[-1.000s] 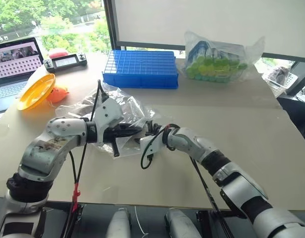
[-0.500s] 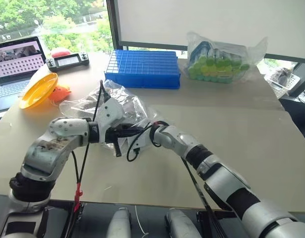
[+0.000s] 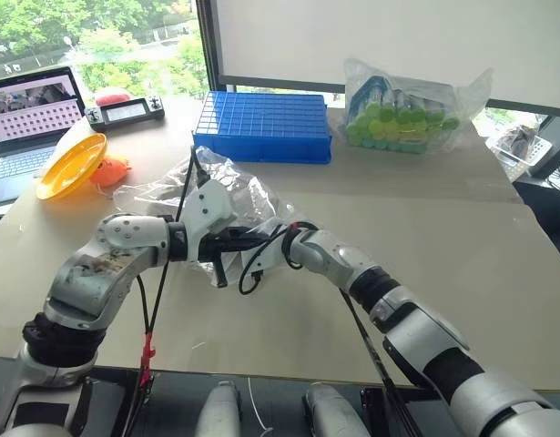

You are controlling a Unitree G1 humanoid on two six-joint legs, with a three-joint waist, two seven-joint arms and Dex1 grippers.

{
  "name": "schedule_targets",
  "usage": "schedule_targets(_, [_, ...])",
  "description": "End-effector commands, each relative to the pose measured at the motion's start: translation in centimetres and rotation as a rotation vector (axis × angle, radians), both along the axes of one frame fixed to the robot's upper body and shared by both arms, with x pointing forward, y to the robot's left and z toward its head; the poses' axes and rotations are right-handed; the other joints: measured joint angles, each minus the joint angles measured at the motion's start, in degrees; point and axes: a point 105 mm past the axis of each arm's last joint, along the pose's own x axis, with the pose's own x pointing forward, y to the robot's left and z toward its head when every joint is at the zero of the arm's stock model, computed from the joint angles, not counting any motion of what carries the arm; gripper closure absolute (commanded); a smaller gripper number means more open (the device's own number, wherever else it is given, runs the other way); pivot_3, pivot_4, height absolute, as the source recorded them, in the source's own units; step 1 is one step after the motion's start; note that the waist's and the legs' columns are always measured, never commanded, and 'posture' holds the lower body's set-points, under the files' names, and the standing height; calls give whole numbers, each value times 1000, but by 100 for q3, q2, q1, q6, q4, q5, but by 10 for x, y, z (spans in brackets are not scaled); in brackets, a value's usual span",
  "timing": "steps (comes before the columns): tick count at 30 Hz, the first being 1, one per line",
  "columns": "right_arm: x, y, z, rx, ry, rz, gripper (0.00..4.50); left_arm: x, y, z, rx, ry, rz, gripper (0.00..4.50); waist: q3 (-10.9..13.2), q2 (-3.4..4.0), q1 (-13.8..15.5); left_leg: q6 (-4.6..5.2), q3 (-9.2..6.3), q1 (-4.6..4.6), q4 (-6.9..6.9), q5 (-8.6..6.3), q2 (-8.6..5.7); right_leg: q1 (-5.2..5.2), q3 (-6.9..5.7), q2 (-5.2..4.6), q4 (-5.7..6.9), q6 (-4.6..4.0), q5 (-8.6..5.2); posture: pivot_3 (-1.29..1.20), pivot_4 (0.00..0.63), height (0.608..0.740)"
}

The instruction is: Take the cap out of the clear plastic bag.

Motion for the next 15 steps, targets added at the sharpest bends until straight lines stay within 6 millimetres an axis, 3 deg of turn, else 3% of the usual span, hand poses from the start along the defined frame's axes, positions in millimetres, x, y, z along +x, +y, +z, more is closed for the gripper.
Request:
schedule_targets(1, [-3,-17,-3,46,15,-39,4478,2,-4,6,10,-37,7,4500,0,0,3,0,0,-1,0,0,0,0,0,0,0,0,0,0,150,713])
schedule_targets(10, [-38,-54,-6,169,87,-66,4478,7,0,-5,65,-34,34,4500,0,-1,41,0,-3,-2,1,0,0,4,-3,0,-3,1,-1,0,150,713])
schedule_targets(15, [-58,-54,-9,244,228,-63,4478,9,4,-11,84,-35,39,4500,-1,-1,40,0,-3,-3,4,0,-1,4,-2,0,-4,1,-1,0,150,713])
